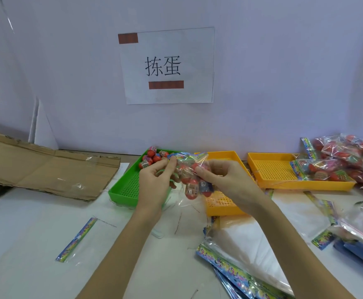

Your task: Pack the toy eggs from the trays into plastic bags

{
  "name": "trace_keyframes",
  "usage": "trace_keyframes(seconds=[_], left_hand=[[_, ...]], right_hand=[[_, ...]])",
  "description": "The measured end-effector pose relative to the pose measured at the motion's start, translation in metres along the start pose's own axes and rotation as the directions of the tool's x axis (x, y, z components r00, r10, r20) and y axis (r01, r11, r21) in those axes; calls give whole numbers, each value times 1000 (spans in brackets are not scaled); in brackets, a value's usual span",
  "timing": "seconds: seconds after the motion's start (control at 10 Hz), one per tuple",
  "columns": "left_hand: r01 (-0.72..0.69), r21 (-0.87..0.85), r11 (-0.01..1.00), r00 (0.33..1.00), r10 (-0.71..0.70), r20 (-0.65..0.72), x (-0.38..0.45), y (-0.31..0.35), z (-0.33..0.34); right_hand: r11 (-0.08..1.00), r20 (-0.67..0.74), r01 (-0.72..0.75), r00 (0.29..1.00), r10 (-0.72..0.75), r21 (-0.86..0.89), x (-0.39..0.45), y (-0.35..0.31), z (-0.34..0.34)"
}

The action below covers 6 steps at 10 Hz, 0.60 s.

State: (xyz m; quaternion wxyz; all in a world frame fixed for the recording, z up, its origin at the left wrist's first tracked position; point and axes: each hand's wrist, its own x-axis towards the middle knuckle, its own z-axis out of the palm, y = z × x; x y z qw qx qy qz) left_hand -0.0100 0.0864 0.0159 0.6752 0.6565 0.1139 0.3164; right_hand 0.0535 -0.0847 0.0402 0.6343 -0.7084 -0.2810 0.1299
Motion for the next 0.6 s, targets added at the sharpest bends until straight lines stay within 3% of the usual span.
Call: trace_keyframes(seconds=[0.2,0.3,0.4,0.5,0.6], left_hand=[[-82,100,992,994,75,75,-5,-8,4],[-89,155,984,993,76,88,-6,-6,4],[-81,127,989,993,70,96,-4,-4,3],[-93,118,989,990,80,113,-1,-6,0],[-94,141,986,980,67,185,-2,-9,0]], right_hand=[[983,98,-117,986,132,-144,-3,-2,-26],[978,-36,-143,990,140,-154,-5,-4,-52],[994,-449,35,894,17,108,-6,-7,-82],[885,-644,269,764,45,380,-6,-4,-107],[913,-556,134,823,114,386,-6,5,-107]])
